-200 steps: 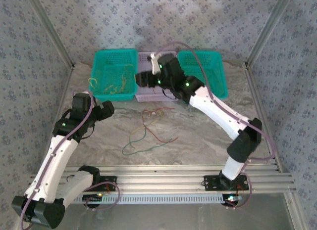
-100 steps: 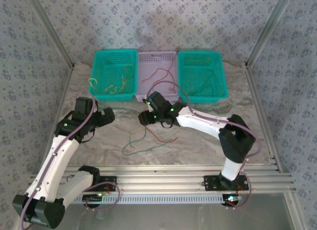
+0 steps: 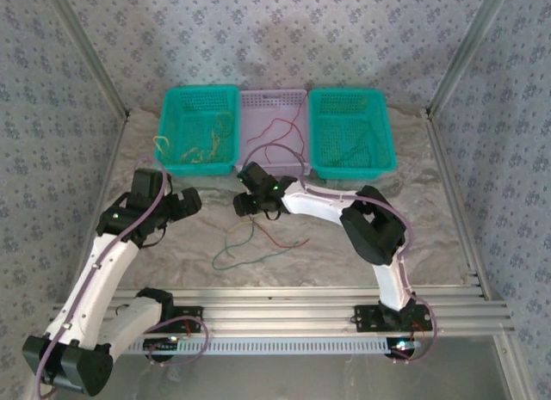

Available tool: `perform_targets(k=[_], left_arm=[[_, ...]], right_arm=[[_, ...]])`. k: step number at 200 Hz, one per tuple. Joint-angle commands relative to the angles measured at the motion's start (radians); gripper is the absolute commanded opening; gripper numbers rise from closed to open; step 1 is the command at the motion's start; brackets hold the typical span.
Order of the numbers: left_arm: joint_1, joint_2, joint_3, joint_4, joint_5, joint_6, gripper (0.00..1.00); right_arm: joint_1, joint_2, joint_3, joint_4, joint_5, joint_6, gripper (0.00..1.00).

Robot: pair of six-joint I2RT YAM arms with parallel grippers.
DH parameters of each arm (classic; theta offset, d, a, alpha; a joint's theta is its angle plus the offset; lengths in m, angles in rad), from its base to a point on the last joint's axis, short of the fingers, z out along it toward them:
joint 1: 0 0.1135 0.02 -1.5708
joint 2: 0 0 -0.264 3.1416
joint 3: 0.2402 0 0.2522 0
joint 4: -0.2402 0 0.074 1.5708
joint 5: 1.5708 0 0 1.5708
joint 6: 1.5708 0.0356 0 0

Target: Untangle the cables

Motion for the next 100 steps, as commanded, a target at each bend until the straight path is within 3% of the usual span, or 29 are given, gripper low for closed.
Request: perform_targets(k=[1,36,100], left_arm=[[-0.005,0.003,-0.007,0.008,0.016,-0.007,1.00],[-0.005,0.003,-0.004,0.007,0.015,-0.004,1.00],[-0.005,0.007,0.000,0.008,0.015,-0.002,1.00]], right_arm=[[-0.011,0.048,0.052,-0.044,0.013,0.022,0.47],[-0.021,0.088,0.083,-0.048,-0.017,0.029,0.39],[-0.011,0.006,0.085,-0.058,-0.044,0.002,0.09]])
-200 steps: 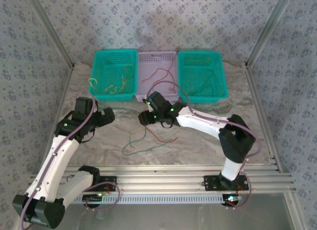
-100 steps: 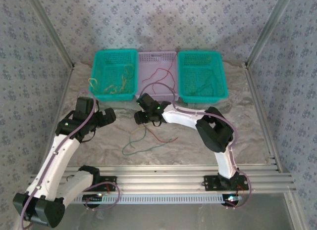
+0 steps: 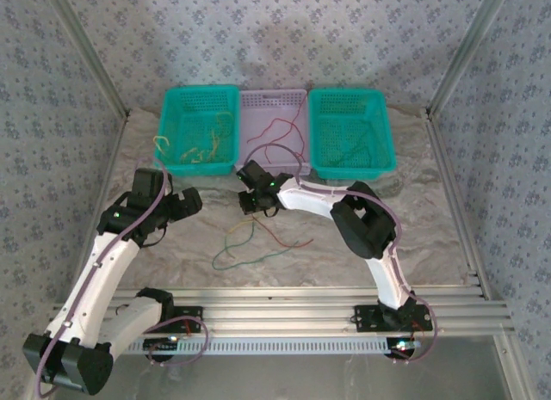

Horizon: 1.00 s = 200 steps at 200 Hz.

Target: Untangle the cables

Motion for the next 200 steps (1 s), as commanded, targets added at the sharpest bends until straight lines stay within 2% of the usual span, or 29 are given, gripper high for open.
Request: perform_targets(k=[1,28,97,136,165,200], left_arm=[[-0.005,0.001,0.000,0.007,0.012,-0.002,1.00],[-0.005,0.014,0.018,0.008,0.012,0.006,1.00],[-0.005,0.086,0.171,-0.033,-0.021,0.078,1.00],[-0.002,0.084,0.128,0.009,-0.042,0.100,1.00],[0.007,0.068,0.110,0.016,-0.026,0.106,1.00],[0.008,0.058,0.101,0.016,-0.026,0.107,1.00]], right_arm=[[0.010,-0.070,0.025,-0.032,-0.011,-0.022,0.09],[0.024,-0.150,-0.005,-0.036,-0.014,-0.049,0.04],[0.045,-0.373,-0.057,-0.075,0.017,-0.084,0.00],[0.029,-0.484,-0.016,-0.087,0.050,-0.132,0.00],[-0.023,-0.478,0.080,-0.097,0.033,-0.184,0.00],[-0.143,-0.384,0.182,-0.021,-0.049,-0.203,0.00]])
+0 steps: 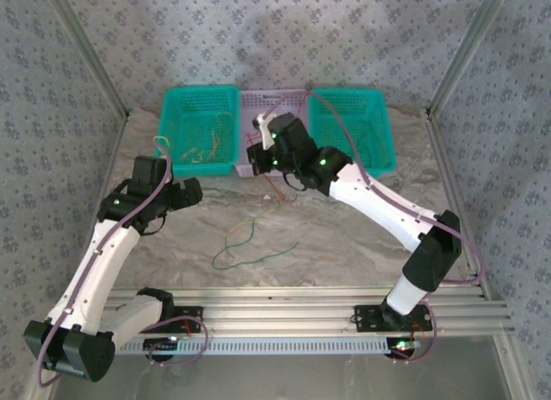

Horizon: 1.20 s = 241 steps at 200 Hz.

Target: Untangle the cables

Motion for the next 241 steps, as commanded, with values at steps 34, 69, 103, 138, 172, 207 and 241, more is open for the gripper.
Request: perform_targets(k=[34,69,103,138,172,207,241], left_arm=[[0.006,-0.028,-0.010,0.012,-0.007,0.018,1.00],[0.008,-0.034,-0.012,0.013,-0.011,0.019,1.00],[0.008,-0.035,-0.015,0.011,-0.009,0.021,1.00],[0.008,-0.034,-0.015,0.012,-0.010,0.024,1.00],[0.009,-0.033,-0.015,0.015,-0.011,0.025,1.00],[0.009,-0.028,-0.015,0.013,-0.010,0.027,1.00],[0.009,-0.028,-0.014,0.012,-0.013,0.028,1.00]], right_arm=[[-0.169,0.230,0.248,0.066,-0.175,-0.030,0.00],[-0.217,0.452,0.454,0.064,-0.259,-0.065,0.00],[-0.282,0.664,0.609,0.094,-0.332,-0.004,0.00],[-0.318,0.852,0.769,0.056,-0.347,0.049,0.00],[-0.317,0.958,0.864,-0.016,-0.350,0.075,0.04],[-0.311,0.936,0.858,-0.038,-0.343,0.063,0.29],[-0.288,0.812,0.844,-0.075,-0.289,-0.020,0.44]])
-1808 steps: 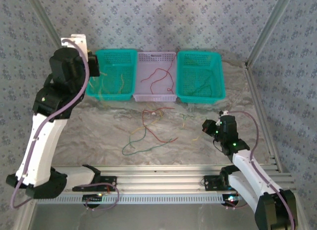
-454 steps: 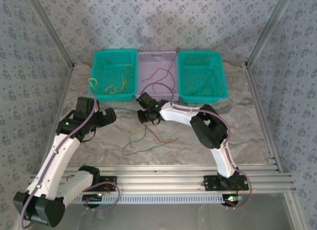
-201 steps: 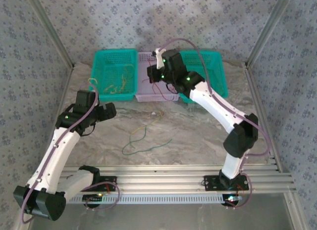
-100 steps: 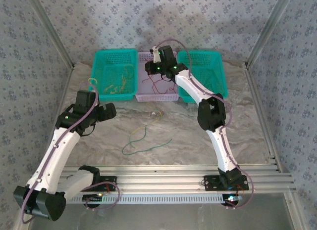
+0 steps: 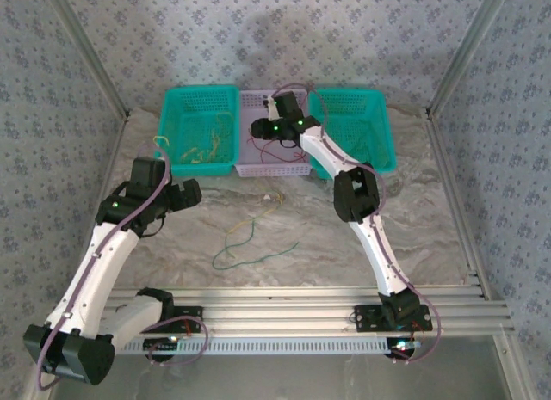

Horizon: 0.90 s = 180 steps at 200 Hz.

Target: Untangle the cables

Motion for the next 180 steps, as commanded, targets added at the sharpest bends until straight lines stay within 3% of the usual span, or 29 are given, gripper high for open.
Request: perform_targets(k=[1,41,95,136,180], left_arm=[[0.005,-0.010,-0.005,0.011,-0.013,0.020,1.00],[0.005,-0.002,-0.004,-0.002,-0.023,0.018,1.00],[-0.048,0.027,-0.035,0.002,0.071,-0.058,1.00],[-0.089,0.094,-0.129,0.061,0.178,-0.125,0.99],[-0.223,0.246,-0.145,0.129,0.150,-0.157,0.98]], right_arm=[[0.021,-0.146,0.027,-0.047,0.038,-0.066,0.44],[0.071,-0.424,-0.181,-0.069,0.216,-0.127,0.48],[0.202,-0.885,-0.873,0.126,0.267,-0.115,0.50],[0.286,-1.084,-1.220,0.160,0.300,-0.075,0.51],[0.314,-1.264,-1.470,0.163,0.315,-0.034,0.51]])
